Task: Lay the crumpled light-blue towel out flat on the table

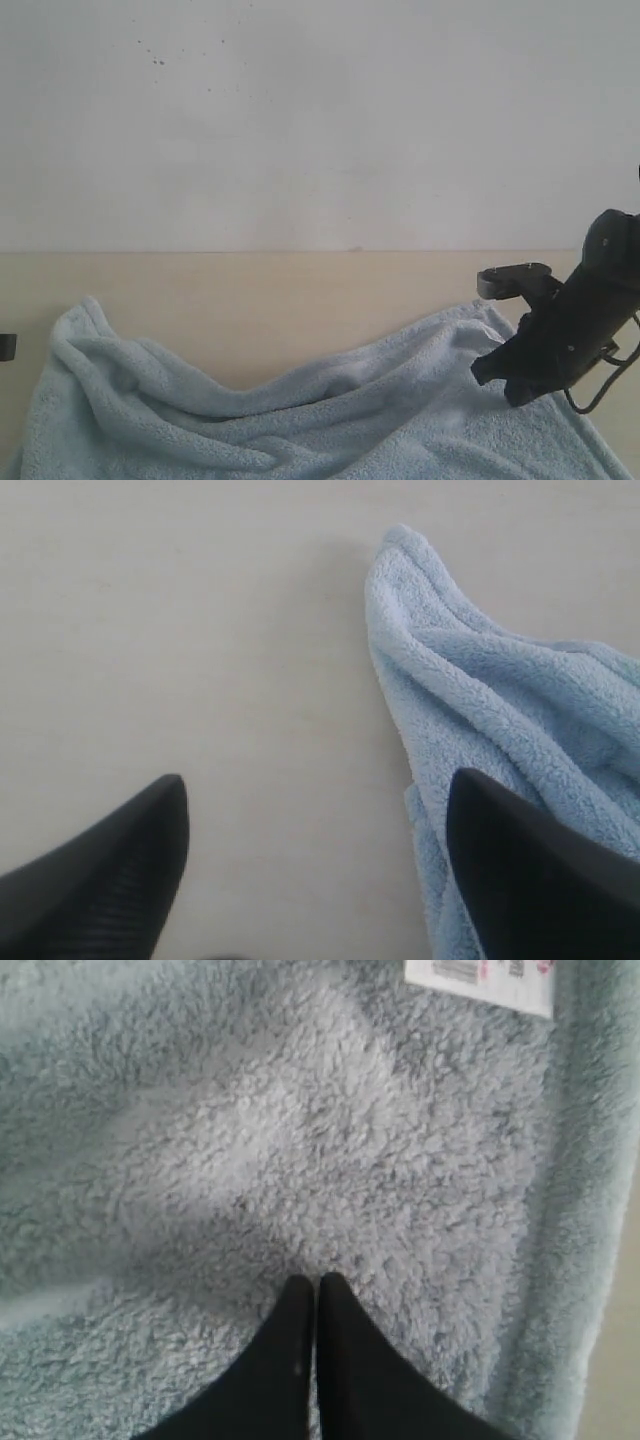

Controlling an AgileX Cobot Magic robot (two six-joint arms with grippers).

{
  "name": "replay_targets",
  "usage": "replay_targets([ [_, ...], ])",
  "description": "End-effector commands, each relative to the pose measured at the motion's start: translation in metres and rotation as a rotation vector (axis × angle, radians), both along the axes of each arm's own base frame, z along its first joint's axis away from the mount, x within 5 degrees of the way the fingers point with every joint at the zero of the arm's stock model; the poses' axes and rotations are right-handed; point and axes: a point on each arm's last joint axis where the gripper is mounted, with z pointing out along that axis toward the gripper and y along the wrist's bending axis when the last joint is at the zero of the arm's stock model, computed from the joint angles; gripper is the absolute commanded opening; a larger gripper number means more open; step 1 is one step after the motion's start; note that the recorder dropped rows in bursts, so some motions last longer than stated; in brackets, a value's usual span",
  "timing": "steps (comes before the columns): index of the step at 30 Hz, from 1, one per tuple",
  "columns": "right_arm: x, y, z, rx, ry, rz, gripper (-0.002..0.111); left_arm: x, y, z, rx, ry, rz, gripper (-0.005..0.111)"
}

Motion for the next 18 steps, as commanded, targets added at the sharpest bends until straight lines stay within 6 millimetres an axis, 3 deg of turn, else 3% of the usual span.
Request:
replay_targets([
  [1,-0.002,-0.001,-0.011,-0.017,0.045,0.013,0.001,0.000,-0.001,-0.002,-0.013,0.006,-0.001,0.068],
  [4,0.000,-0.006,-0.012,-0.049,0.033,0.002,0.001,0.000,-0.001,-0.002,-0.013,0.006,-0.001,0.068],
  [9,0.001,-0.039,-0.013,-0.154,0.048,-0.099,0.001,0.000,-0.001,-0.002,-0.013,0.006,-0.001,0.068],
  [11,0.001,-0.059,-0.013,-0.177,0.066,-0.153,0.001,0.000,-0.001,-0.002,-0.013,0.006,-0.001,0.068],
  [16,-0.010,-0.133,-0.014,-0.174,0.130,-0.342,0.001,0.000,-0.001,-0.002,-0.013,0.006,-0.001,0.068],
  [18,-0.013,-0.145,-0.013,-0.172,0.140,-0.376,0.001,0.000,-0.001,-0.002,-0.013,0.006,-0.001,0.068],
])
